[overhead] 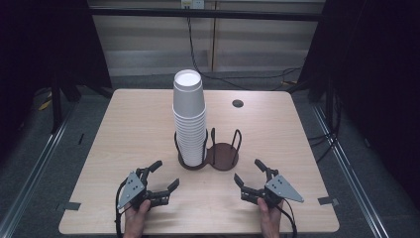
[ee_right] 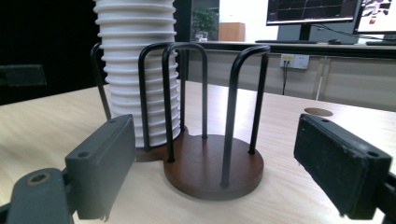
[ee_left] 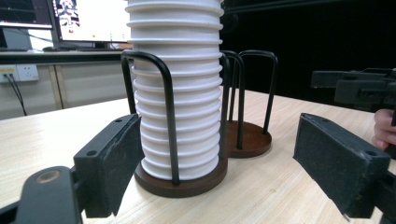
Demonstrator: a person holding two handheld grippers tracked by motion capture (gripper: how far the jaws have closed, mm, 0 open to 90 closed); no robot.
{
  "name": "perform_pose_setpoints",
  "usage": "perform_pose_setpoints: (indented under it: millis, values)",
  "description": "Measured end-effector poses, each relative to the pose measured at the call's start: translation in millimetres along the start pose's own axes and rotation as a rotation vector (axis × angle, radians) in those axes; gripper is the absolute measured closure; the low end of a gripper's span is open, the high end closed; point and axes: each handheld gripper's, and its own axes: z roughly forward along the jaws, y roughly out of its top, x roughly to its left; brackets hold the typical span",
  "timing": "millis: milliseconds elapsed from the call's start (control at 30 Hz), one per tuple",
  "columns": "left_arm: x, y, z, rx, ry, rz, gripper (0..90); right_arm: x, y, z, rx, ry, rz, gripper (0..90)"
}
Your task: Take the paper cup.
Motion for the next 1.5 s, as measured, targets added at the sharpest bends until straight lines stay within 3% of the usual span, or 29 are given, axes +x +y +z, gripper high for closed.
perform_pose_setpoints:
  millis: [100, 300, 533, 667, 933, 1033, 1167, 1267, 1500]
  values:
    - [-0.1, -0.1, -0.1, -0.001, 0.0, 0.0, 15.4, -0.9, 1.1, 0.4, 0.033, 0.006, 0.021, 12.9]
    - [0.7, 0.2, -0.5, 0.001, 0.005, 0.012, 15.5, 1.3, 1.6, 0.5, 0.048, -0.016, 0.002, 13.5]
    - [0.9, 0.2, -0.7, 0.0, -0.005, 0.009, 15.5, 0.8, 3.0, 3.5, 0.088, -0.017, 0.033, 13.5]
    - [0.3, 0.0, -0.4, -0.001, -0.012, 0.001, 15.5, 2.0, 4.2, 5.5, 0.12, 0.032, 0.038, 24.3]
    - [0.4, 0.1, -0.4, 0.0, -0.012, 0.001, 15.5, 2.1, 16.1, 8.1, 0.159, 0.097, 0.058, 24.8]
    - [0.4, 0.1, -0.4, 0.0, -0.012, 0.0, 15.5, 2.0, 23.9, 7.7, 0.162, 0.133, 0.068, 31.0]
    - [0.4, 0.1, -0.4, 0.0, -0.012, 0.001, 15.5, 1.9, 33.8, 8.9, 0.16, 0.148, 0.06, 28.7]
    - [0.4, 0.1, -0.4, 0.0, -0.012, 0.001, 15.5, 1.2, 40.5, 9.9, 0.164, 0.161, 0.059, 34.1]
    - [1.0, 0.3, -0.9, 0.001, -0.003, 0.013, 15.5, 1.5, 53.9, 12.3, 0.145, 0.149, 0.042, 27.4]
